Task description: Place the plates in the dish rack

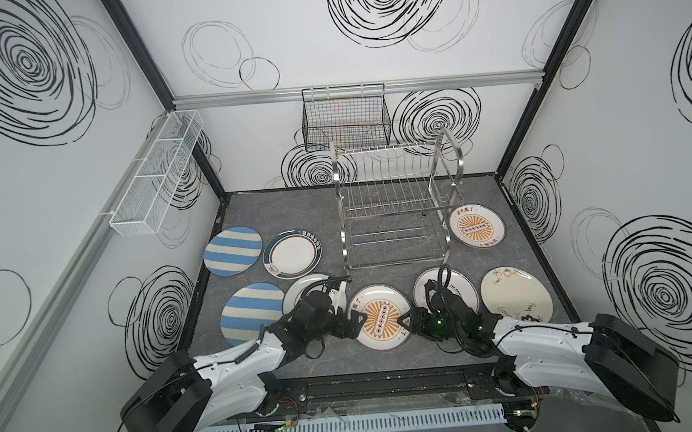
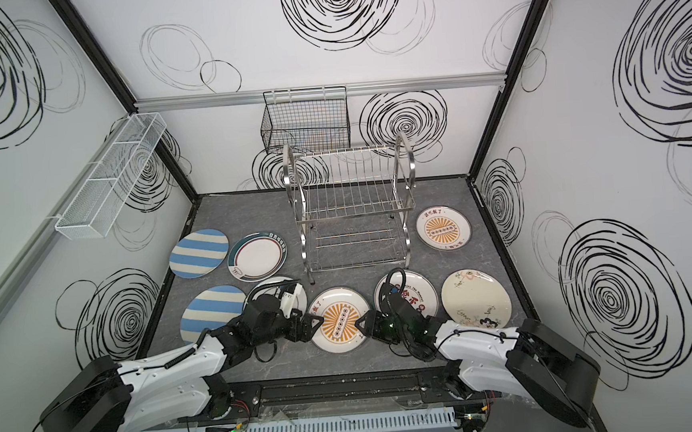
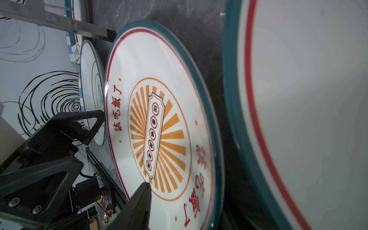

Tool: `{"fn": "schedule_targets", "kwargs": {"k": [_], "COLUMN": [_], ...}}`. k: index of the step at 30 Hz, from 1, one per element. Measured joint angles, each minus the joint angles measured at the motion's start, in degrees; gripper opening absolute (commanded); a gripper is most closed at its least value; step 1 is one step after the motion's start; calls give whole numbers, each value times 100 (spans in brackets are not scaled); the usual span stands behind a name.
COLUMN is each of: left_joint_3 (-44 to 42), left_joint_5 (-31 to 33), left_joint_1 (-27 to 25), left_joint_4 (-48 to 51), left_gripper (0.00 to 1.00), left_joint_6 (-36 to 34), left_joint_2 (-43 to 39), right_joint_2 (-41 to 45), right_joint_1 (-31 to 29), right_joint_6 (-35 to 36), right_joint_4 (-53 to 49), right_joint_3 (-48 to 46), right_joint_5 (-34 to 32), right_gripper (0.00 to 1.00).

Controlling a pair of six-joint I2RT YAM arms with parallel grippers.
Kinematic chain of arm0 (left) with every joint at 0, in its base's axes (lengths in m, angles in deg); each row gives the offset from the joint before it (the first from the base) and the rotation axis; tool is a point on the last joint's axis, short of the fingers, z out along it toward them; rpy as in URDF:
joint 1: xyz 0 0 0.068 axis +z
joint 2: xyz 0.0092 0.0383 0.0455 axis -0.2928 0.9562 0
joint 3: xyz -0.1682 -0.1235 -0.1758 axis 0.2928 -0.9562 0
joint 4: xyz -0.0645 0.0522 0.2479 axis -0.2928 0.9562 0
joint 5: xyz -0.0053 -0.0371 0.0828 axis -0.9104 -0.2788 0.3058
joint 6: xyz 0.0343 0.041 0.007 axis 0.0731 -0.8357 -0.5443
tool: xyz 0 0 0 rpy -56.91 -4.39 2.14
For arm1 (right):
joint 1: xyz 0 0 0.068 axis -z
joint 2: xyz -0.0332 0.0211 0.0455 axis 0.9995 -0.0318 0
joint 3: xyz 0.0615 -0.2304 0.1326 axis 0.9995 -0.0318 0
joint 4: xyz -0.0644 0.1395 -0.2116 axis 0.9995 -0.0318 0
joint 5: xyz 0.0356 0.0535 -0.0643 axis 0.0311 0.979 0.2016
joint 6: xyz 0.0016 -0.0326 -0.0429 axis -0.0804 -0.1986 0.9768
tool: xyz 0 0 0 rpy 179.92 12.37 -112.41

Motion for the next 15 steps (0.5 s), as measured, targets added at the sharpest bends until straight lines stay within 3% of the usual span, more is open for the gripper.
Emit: {"fn": "schedule_targets", "kwargs": {"k": [15], "left_joint_3": [-11], "left_joint_5": [-170], "left_joint_1": [-529], "left_joint_4": [-444], "left_gripper": [96], "left_joint_6": [-345], "left_joint_2": [284], "right_joint_2": [-210], "right_joint_1": [0], "right_joint_6": [-160], "right_joint_4": [46], "right_joint_3": [-2], "right_joint_5": [-13], "right_gripper": [20]}}
